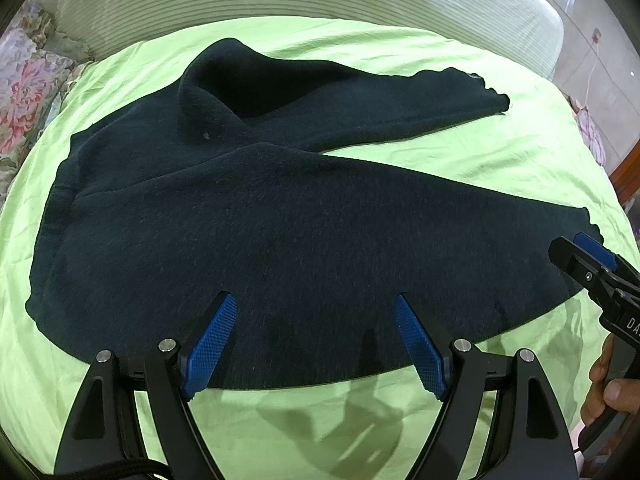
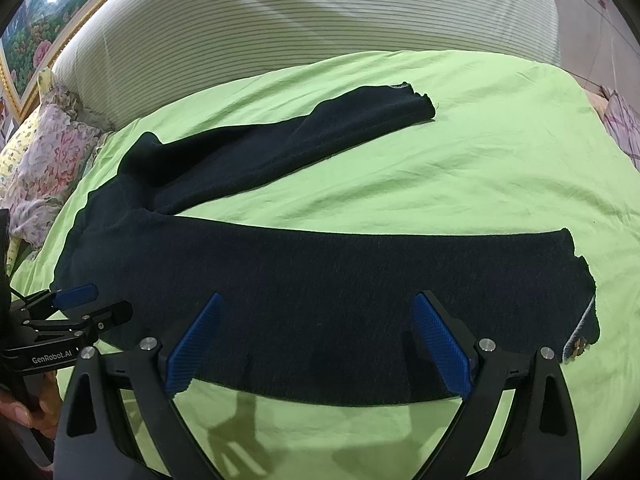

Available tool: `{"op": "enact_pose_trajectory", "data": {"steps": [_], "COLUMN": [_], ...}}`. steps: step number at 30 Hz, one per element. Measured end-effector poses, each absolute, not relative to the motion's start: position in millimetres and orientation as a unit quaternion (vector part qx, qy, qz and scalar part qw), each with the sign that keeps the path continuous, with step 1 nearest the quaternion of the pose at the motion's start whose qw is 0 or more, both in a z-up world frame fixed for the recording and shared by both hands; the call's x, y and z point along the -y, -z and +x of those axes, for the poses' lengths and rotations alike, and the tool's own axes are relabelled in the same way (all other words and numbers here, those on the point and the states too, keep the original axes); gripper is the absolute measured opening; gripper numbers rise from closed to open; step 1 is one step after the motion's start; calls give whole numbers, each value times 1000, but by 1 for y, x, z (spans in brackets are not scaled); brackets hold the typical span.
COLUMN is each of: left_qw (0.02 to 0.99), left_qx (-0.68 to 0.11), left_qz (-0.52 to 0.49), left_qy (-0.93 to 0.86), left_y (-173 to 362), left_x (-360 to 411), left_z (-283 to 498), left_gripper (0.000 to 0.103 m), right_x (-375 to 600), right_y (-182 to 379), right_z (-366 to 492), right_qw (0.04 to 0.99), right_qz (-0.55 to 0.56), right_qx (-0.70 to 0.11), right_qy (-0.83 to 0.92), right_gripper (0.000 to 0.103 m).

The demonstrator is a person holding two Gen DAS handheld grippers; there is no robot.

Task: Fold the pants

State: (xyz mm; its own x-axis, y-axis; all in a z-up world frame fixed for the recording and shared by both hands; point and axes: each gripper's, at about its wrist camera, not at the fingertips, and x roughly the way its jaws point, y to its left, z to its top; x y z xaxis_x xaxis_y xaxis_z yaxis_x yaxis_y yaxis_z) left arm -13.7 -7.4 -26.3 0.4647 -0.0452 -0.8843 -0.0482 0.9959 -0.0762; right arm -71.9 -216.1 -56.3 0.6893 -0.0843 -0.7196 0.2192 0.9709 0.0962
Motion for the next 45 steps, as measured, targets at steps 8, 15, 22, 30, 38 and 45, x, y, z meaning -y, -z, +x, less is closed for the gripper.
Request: {"op": "enact_pose_trajectory", "data": {"steps": [8, 15, 22, 30, 38, 45], "left_qw": [851, 848, 849, 845, 844, 835], "left_qx": [-523, -527, -526, -530, -532, -545], "left_qz": [-49, -52, -47, -50, -33, -27], "left_qy": [5, 10, 34, 44, 55, 65], "left_y": [30, 29, 18, 8, 3, 3], "left_x": [10, 11, 14, 8, 3, -1], "left_z": [-5, 9, 37, 84, 130, 196], "left_gripper": [82, 82, 82, 82, 82, 82], "right_x": [219, 223, 236, 259, 287, 332], "right_y": [53, 51, 43, 26, 5, -4], "right_z": [-69, -63, -48, -18, 29, 95], "right_qw": [920, 915, 917, 921, 927, 911], "right_qz": [95, 108, 117, 127, 121, 152], "right_qx": [-373, -380, -373, -357, -344, -376], "right_qy": [79, 81, 86, 89, 88, 80], "right_gripper": [96, 96, 96, 96, 96, 96]}}
